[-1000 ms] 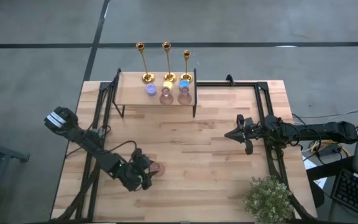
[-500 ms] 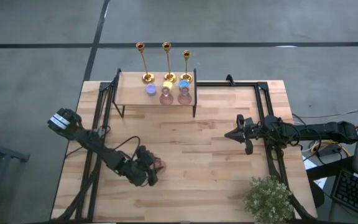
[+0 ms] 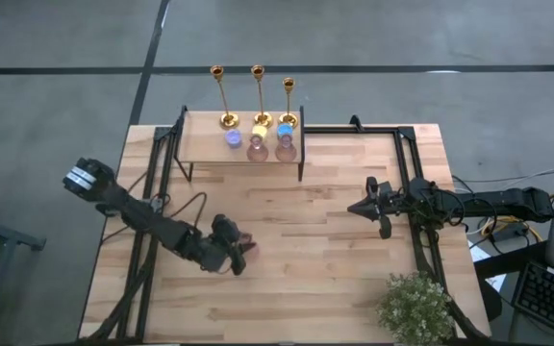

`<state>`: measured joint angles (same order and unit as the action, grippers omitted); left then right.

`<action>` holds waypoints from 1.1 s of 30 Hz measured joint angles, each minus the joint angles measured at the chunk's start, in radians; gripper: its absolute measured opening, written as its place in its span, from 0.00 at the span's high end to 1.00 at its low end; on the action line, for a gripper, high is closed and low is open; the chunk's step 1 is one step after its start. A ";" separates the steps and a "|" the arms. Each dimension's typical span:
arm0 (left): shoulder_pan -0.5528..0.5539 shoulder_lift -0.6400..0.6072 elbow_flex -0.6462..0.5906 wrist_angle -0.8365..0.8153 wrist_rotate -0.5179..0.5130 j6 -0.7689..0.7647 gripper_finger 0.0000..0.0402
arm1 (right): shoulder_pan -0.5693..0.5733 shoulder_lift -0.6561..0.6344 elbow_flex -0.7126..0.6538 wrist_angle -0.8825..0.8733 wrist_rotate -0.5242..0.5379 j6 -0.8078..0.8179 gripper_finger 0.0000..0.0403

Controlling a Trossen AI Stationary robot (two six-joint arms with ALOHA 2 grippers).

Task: Pick & Place candle stick holders
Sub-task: Put the pink candle holder on the shelf aligned with the pink candle holders

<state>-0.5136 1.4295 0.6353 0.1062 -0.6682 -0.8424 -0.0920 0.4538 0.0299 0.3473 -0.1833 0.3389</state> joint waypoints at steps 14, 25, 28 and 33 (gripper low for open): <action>0.268 -0.344 0.111 -0.452 -0.041 0.221 0.66 | 0.000 0.000 0.000 0.000 0.000 0.000 0.98; 0.616 -0.406 0.229 -0.503 0.024 0.399 0.67 | 0.000 0.000 0.000 0.000 0.000 0.000 0.98; 0.682 -0.382 0.245 -0.501 0.059 0.421 0.66 | 0.000 0.000 0.000 0.000 0.000 0.000 0.98; 0.757 -0.351 0.246 -0.453 0.080 0.439 0.66 | 0.000 0.000 0.000 0.000 0.000 0.000 0.98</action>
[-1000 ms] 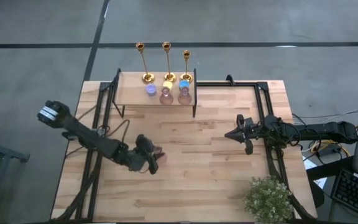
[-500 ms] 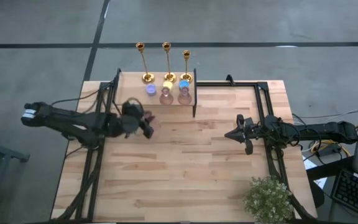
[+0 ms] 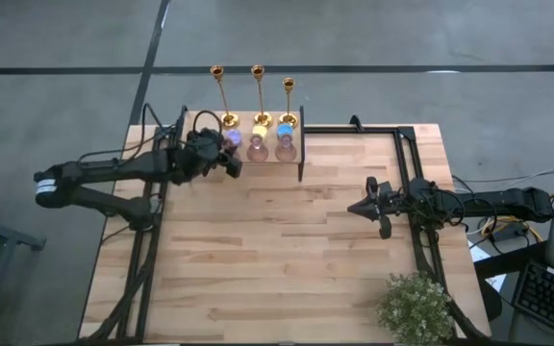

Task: Pick & Place candle stick holders
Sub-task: Put the pink candle holder on the shelf aligned with the pink candle holders

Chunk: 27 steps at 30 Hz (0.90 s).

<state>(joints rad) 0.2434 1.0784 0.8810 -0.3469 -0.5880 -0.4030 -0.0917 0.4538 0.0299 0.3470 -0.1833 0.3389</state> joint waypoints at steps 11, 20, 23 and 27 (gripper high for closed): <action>0.047 0.103 -0.002 0.088 0.003 0.061 0.65 | 0.000 0.000 0.000 0.000 0.000 0.000 0.98; 0.050 0.142 -0.002 0.111 -0.057 0.069 0.65 | 0.000 0.000 0.000 0.000 0.000 0.000 0.98; 0.050 0.142 -0.002 0.103 -0.098 0.069 0.64 | 0.000 0.000 0.000 0.000 0.000 0.000 0.98; 0.055 0.142 -0.002 0.103 -0.106 0.069 0.65 | 0.000 0.000 0.000 0.000 0.000 0.000 0.98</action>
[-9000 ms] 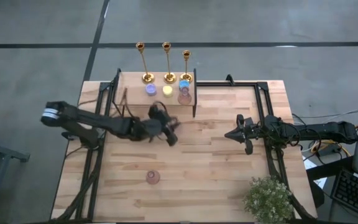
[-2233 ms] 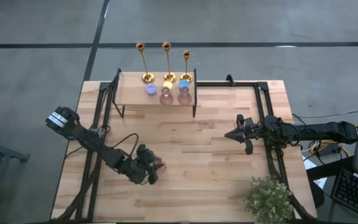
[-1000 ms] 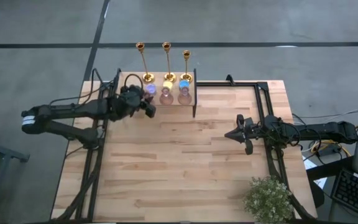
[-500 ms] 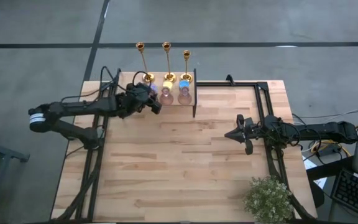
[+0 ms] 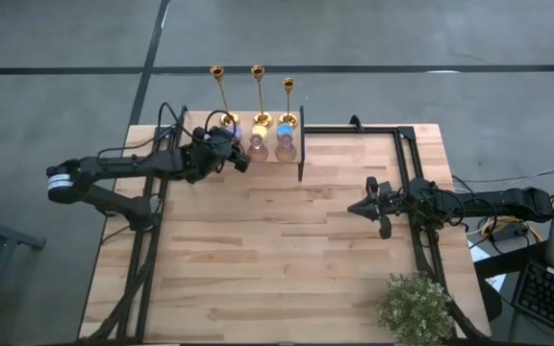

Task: Pick & Place candle stick holders
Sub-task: Put the pink candle holder on the shelf aligned with the pink candle holders

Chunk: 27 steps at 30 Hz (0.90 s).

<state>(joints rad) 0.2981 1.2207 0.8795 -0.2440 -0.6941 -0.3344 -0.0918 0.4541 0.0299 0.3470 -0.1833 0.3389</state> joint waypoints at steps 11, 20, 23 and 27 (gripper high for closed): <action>0.008 0.000 0.000 -0.001 -0.006 0.012 0.63 | 0.000 0.000 0.000 0.000 0.000 0.000 0.98; 0.008 0.001 -0.001 -0.006 -0.006 -0.007 0.57 | 0.000 0.000 0.000 0.000 0.000 0.000 0.98; 0.008 0.001 -0.001 -0.006 -0.006 -0.007 0.53 | 0.000 0.000 0.000 0.000 0.000 0.000 0.98; 0.008 -0.003 -0.001 -0.005 -0.006 0.006 0.49 | 0.000 0.000 0.000 0.000 0.000 0.000 0.98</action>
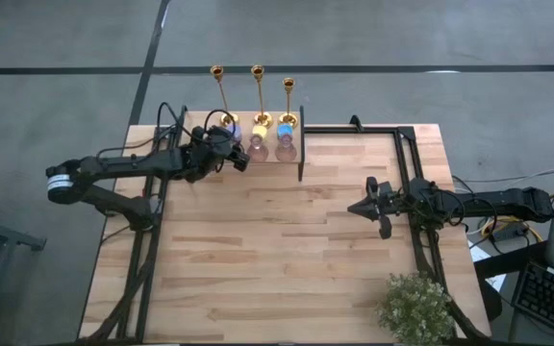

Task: Pick & Place candle stick holders
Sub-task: Put the pink candle holder on the shelf aligned with the pink candle holders, then return to Home Position

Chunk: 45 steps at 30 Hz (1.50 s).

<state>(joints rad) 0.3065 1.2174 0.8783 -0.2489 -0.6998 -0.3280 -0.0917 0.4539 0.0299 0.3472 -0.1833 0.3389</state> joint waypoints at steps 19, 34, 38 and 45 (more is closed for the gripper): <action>-0.001 -0.151 0.025 -0.014 0.008 0.079 0.43 | 0.000 0.000 0.000 0.000 0.000 0.000 0.98; -0.081 -0.264 0.053 0.039 0.667 -0.117 0.44 | 0.000 0.000 0.000 0.000 0.000 0.000 0.98; -0.209 -0.265 0.053 0.029 0.637 -0.138 0.49 | 0.000 0.000 0.000 0.000 0.000 0.000 0.98; -0.396 -0.272 0.051 -0.003 0.506 -0.096 0.82 | 0.000 0.000 0.000 0.000 0.000 0.000 0.98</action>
<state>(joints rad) -0.0895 0.9452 0.9289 -0.2516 -0.1937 -0.4240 -0.0917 0.4538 0.0299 0.3470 -0.1833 0.3389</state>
